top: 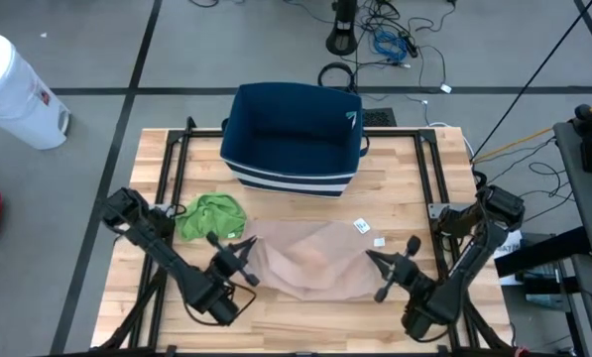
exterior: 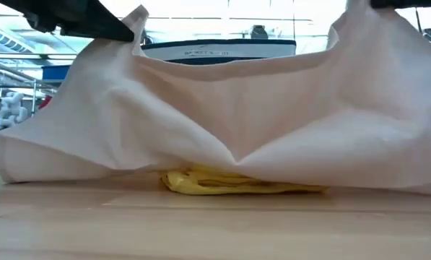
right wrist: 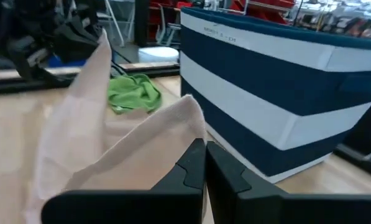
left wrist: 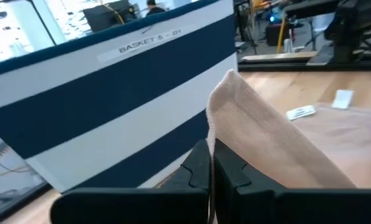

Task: Fold towel
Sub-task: Fold the brown towel

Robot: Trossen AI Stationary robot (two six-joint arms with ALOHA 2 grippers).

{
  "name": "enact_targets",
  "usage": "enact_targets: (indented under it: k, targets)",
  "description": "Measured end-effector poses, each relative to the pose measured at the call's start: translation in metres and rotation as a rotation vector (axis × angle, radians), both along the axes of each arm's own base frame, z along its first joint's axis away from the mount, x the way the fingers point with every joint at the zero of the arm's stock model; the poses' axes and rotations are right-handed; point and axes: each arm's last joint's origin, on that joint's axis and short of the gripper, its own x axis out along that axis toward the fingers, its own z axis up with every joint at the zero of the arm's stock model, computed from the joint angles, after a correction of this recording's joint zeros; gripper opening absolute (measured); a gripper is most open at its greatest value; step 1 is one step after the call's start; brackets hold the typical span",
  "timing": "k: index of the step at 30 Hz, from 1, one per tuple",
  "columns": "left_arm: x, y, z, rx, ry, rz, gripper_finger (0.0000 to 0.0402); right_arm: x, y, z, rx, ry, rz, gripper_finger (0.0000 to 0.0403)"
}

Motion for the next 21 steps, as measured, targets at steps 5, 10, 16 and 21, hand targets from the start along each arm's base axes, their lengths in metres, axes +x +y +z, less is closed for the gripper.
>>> enact_targets:
  k: [5,10,16,21]
  targets:
    - [0.001,0.01,0.001,0.068,0.102,0.025,0.0,0.002,-0.003,0.0,-0.099,0.098,0.004,0.0]
    - [0.006,0.017,0.002,0.151,0.153,0.035,0.0,0.003,-0.01,0.003,-0.165,0.146,-0.015,0.0]
    - [0.015,0.031,0.0,0.116,0.219,0.097,0.0,0.01,-0.022,0.005,-0.235,0.215,-0.061,0.0]
    - [0.016,0.035,-0.003,0.032,0.294,0.126,0.0,0.019,-0.035,0.005,-0.256,0.316,-0.14,0.0]
